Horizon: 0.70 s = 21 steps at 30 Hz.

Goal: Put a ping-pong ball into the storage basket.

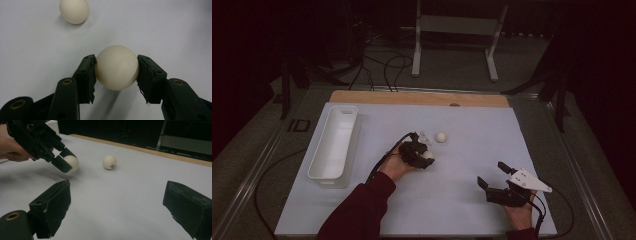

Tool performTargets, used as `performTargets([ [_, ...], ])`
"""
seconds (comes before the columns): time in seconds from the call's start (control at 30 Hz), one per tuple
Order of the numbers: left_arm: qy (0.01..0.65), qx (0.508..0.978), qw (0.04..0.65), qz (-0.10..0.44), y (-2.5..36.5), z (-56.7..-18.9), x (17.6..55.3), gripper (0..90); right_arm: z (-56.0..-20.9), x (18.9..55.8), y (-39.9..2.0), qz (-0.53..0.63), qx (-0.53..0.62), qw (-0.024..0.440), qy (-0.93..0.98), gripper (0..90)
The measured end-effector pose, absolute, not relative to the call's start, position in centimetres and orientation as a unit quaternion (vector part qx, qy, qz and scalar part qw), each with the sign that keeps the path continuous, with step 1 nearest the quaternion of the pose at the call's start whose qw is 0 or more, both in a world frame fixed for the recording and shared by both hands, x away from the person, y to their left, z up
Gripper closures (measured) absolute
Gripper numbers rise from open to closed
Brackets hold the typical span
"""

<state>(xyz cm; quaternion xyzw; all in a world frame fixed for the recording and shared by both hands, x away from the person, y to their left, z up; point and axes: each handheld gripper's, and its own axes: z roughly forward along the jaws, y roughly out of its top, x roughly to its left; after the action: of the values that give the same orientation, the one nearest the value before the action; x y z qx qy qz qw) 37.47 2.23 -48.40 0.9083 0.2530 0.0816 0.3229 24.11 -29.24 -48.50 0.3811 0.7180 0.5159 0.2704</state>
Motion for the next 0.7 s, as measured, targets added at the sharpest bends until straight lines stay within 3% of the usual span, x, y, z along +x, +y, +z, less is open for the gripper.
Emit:
performTargets([
  [0.7, 0.255, 0.903, 0.333, 0.092, 2.51, -47.33, 37.14, 50.9, -48.57, 24.16, -29.21, 0.518, 0.384, 0.270, 0.716, 7.6],
])
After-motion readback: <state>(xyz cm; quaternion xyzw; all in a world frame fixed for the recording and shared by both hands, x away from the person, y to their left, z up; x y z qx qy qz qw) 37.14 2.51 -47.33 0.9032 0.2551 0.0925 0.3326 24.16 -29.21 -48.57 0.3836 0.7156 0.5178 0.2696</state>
